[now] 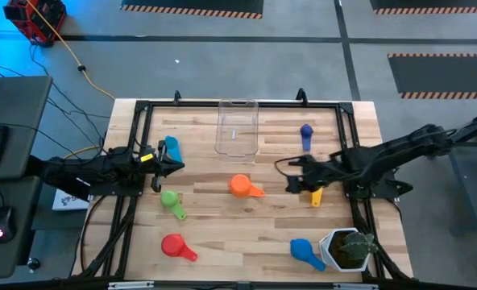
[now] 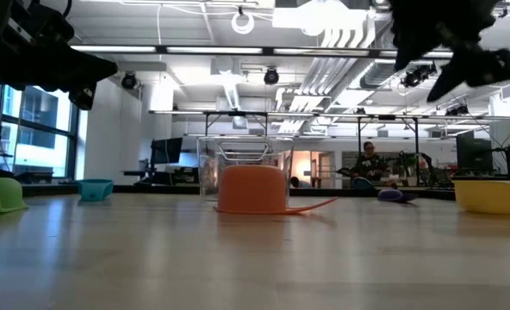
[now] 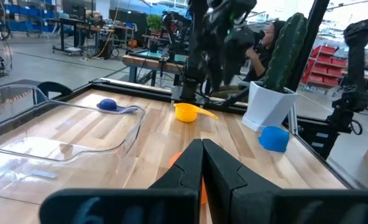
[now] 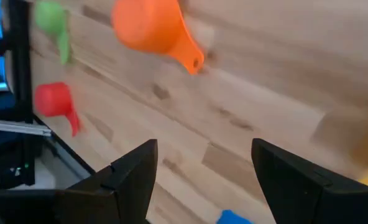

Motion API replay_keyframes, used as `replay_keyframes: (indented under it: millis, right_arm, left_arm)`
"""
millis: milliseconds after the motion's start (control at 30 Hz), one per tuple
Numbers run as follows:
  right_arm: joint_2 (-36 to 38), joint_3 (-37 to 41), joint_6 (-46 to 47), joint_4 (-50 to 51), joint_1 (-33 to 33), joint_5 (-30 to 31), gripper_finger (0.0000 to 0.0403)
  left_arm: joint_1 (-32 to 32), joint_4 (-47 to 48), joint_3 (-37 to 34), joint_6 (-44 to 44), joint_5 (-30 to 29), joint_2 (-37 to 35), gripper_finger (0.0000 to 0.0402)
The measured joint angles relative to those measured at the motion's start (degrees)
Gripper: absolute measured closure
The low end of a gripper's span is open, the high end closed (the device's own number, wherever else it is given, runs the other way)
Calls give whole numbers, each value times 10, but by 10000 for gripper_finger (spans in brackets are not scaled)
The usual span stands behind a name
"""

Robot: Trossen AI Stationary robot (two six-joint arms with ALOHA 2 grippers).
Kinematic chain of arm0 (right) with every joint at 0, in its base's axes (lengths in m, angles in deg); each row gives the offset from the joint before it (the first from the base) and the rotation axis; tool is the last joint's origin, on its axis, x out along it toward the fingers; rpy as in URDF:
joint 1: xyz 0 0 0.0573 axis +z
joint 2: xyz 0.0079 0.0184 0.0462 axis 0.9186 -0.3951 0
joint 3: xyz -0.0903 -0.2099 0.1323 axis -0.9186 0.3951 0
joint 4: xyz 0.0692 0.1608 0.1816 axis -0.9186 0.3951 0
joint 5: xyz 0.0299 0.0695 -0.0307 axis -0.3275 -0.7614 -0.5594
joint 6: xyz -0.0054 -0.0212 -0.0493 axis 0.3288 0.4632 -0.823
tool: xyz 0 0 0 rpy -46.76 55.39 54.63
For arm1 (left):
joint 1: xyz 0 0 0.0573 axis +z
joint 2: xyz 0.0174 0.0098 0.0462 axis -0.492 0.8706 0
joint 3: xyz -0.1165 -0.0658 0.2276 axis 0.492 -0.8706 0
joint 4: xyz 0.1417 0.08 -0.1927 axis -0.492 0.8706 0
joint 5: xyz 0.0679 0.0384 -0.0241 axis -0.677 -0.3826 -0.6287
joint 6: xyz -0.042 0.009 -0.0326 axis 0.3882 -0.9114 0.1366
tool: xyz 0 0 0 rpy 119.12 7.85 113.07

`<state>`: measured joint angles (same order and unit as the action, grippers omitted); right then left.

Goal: Nest measuring cups in basket
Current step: Adjust the orange measuring cup

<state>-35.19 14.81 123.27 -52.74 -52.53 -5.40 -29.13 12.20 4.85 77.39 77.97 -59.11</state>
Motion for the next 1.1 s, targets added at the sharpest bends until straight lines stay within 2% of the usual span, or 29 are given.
replay_keyframes:
  millis: [100,233,467,667,867,1100]
  right_arm:
    - [-55,20,12,-113,-12,-30,151]
    - [-126,35,22,-222,-27,-32,151]
    - [-228,36,36,-260,-48,-35,151]
    - [-291,36,50,-355,-60,-50,151]
    - [-328,36,75,-384,-65,-50,151]
    - [-332,35,80,-385,-69,-35,152]
  left_arm:
    - [0,0,0,-4,0,0,401]
    - [0,0,0,-5,0,0,401]
    - [0,0,0,-5,0,0,401]
    - [0,0,0,-5,0,0,401]
    - [0,0,0,-5,0,0,401]
    - [0,0,0,-5,0,0,401]
